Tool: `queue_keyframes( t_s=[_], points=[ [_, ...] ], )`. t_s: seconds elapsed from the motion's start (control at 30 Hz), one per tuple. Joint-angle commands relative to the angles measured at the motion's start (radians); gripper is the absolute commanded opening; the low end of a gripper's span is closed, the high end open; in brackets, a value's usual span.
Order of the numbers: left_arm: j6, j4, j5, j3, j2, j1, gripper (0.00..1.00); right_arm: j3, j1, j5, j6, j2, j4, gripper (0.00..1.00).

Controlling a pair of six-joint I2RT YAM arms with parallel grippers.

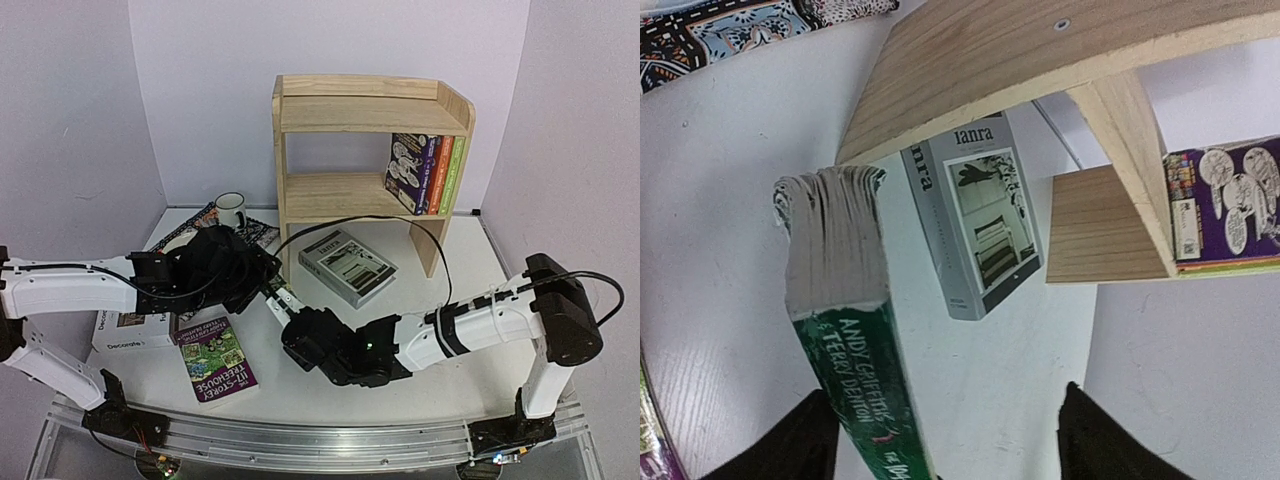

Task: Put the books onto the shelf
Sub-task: Pass from the left arm to the right, then pass from the right arm to the left

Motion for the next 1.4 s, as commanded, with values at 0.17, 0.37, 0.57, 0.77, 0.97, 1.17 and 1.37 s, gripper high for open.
queue_keyframes(
  t_s=[0.17, 0.37, 0.57, 0.77, 0.97, 1.17, 1.37],
  points=[
    [0.125, 0.068, 0.199, -0.058, -0.192, 0.236, 0.91, -0.074, -0.024, -0.068, 0.011, -0.207, 0.016, 0.00],
    [0.418, 0.211, 0.619, -0.124, -0.240, 0.484, 0.96, -0.122, -0.141, -0.401, 0.047, -0.343, -0.096, 0.00],
    [0.767, 0.286, 0.842, -0.121, -0.215, 0.517, 1.00, -0.091, -0.288, -0.650, 0.081, -0.432, -0.299, 0.00],
    [0.990, 0.543, 1.017, -0.283, -0.287, 0.502, 1.00, -0.069, -0.385, -0.803, 0.084, -0.529, -0.416, 0.00],
    [1.233, 0.646, 1.095, -0.305, -0.249, 0.347, 1.00, -0.048, -0.537, -1.088, 0.153, -0.611, -0.472, 0.00],
    [1.346, 0.662, 1.119, -0.295, -0.201, 0.305, 1.00, -0.018, -0.580, -1.328, 0.155, -0.620, -0.475, 0.00],
    [1.371, 0.666, 1.091, -0.275, -0.173, 0.306, 1.00, -0.016, -0.579, -1.428, 0.126, -0.639, -0.478, 0.00]
  ],
)
